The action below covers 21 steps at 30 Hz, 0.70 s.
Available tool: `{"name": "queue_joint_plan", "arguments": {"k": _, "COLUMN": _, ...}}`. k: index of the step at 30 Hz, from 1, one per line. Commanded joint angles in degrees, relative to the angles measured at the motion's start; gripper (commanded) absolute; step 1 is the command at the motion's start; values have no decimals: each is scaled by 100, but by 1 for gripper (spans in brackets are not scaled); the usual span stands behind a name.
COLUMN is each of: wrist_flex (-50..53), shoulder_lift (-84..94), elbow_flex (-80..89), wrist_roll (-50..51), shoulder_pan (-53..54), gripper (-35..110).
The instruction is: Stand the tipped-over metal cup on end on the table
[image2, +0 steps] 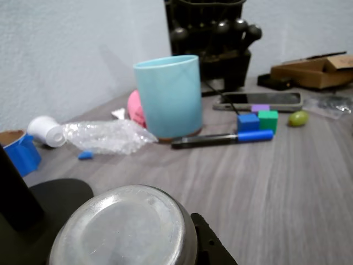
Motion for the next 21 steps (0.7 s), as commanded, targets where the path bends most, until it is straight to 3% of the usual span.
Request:
{"name": "queue_joint_plan", "arguments": {"k": 1, "wrist_flex": -562, "shoulder_lift": -316, "elbow_flex": -246, "wrist_roll": 185, "shoulder_pan": 0, "gripper": 0}}
{"name": "queue_joint_plan", "arguments": {"k": 14, "wrist_flex": -1564, "shoulder_lift": -1564, "elbow_flex": -633, "wrist_roll": 185, "shoulder_pan": -220, "gripper": 0}}
{"name": "queue_joint_plan", "arguments": {"k": 17, "wrist_flex": -1644, "shoulder_lift": -1626, "elbow_flex": -668, "wrist_roll": 185, "shoulder_pan": -220, "gripper": 21}}
{"name": "queue_joint_plan", "arguments": {"k": 21, "wrist_flex": -1793, "shoulder_lift": -1661, "elbow_flex": -668, "wrist_roll": 185, "shoulder_pan": -185, "gripper": 32}}
